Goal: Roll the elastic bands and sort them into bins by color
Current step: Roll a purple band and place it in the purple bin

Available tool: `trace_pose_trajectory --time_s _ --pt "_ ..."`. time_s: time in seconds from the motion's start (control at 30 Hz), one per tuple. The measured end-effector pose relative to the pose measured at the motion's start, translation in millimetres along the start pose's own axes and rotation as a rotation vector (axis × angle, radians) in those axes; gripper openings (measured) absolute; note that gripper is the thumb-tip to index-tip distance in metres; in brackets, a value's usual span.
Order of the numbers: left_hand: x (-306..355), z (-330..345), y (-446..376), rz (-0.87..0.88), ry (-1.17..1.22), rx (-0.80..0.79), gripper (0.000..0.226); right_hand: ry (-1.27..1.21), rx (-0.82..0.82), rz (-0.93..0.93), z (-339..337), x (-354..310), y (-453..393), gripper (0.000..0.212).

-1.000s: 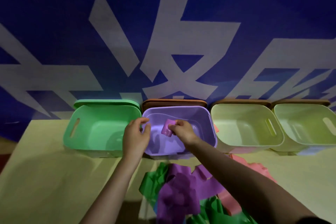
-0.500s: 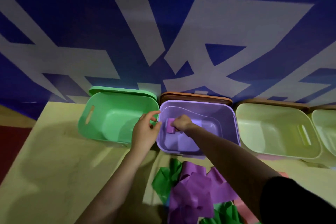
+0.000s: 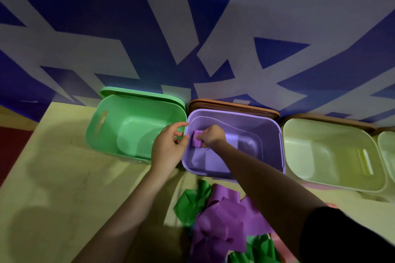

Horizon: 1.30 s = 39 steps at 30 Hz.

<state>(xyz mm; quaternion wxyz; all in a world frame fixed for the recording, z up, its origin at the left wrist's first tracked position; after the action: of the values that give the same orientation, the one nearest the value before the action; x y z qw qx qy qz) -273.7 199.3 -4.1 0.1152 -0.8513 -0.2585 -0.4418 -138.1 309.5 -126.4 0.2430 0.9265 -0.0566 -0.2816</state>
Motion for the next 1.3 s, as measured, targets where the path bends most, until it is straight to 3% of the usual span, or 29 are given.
trace_pose_trajectory --time_s 0.23,0.37,0.57,0.7,0.83,1.13,1.3 --pt "-1.6 0.3 1.7 0.002 0.006 0.011 0.031 0.020 0.165 -0.016 -10.1 7.9 11.3 0.035" --pt "-1.1 0.5 1.4 0.001 0.017 0.023 0.031 -0.111 0.142 0.045 0.8 10.3 11.7 0.021" --pt "-0.8 0.6 1.6 -0.007 0.016 0.017 0.031 -0.121 0.130 0.075 5.3 14.2 10.8 0.033" --pt "-2.1 0.5 1.3 -0.011 0.028 0.011 0.031 -0.115 0.040 0.041 -2.1 12.7 14.4 0.037" --pt "-2.4 -0.1 1.4 -0.011 0.028 0.010 0.029 -0.151 -0.057 0.019 -9.8 15.4 18.7 0.027" --pt "-1.3 -0.5 2.1 0.007 0.023 0.013 0.029 -0.075 -0.001 -0.033 -13.5 17.3 20.7 0.048" --pt "-0.9 -1.1 3.0 0.013 0.015 0.016 0.029 -0.072 -0.014 -0.021 -15.0 18.2 21.9 0.047"
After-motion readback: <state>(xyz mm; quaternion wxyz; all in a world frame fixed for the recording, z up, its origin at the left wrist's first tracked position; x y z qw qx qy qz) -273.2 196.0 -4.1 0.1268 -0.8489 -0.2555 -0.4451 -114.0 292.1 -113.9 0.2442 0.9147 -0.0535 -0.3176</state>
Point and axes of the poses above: each hand's wrist, its own y-axis away from the middle knuckle, its own z-axis out of the palm, x = y × z, the point moved 6 cm from there along -y, towards the middle knuckle, and after that the axes turned 10 degrees about x, right-handed, at the moved point
